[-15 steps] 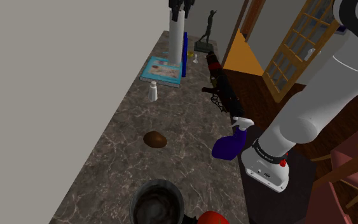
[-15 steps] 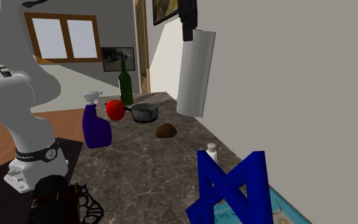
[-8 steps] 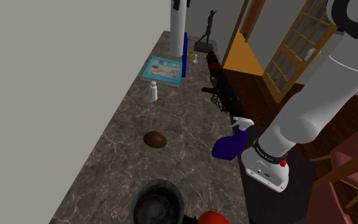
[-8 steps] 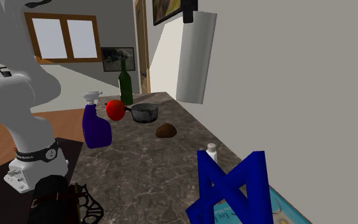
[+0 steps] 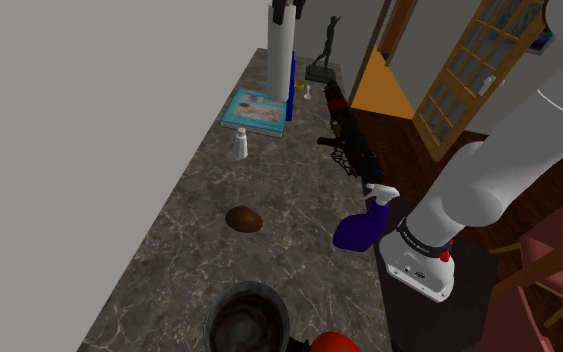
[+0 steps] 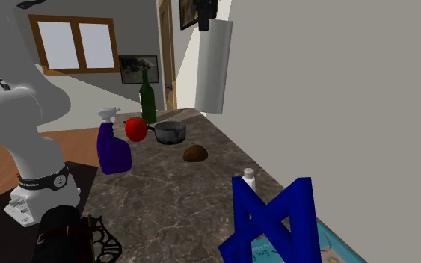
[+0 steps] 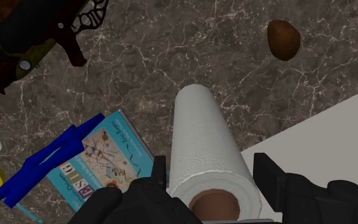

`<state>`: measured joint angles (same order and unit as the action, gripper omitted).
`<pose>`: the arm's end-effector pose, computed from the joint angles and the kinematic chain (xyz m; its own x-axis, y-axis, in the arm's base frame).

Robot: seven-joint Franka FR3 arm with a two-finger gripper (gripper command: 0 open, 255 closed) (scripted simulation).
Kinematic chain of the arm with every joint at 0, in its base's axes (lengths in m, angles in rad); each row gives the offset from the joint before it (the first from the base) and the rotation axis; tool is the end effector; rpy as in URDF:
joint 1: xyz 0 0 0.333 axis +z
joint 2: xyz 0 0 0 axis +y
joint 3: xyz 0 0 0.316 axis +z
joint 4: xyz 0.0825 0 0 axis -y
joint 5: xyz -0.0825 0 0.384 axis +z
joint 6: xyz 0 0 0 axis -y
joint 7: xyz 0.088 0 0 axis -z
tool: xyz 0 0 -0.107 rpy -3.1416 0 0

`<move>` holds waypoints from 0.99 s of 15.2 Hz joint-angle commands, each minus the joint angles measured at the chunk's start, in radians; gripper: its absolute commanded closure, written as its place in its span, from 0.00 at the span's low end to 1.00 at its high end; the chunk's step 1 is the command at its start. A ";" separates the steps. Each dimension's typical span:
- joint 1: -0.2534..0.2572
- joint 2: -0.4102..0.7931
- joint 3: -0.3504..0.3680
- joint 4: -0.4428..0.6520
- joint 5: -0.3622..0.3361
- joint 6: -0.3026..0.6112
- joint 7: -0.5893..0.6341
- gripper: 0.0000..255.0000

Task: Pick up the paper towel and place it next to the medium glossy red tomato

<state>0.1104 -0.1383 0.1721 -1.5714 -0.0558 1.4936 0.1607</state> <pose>0.4819 0.1412 0.6895 0.9906 0.1168 0.0705 0.1120 -0.9913 0.0684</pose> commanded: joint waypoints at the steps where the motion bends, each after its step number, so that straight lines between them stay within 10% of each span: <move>1: 0.017 -0.046 0.021 -0.054 0.009 0.006 0.040 1.00; 15: 0.137 -0.231 0.208 -0.254 0.096 0.017 0.335 1.00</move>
<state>0.2380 -0.3626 0.3624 -1.8177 0.0329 1.5092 0.4680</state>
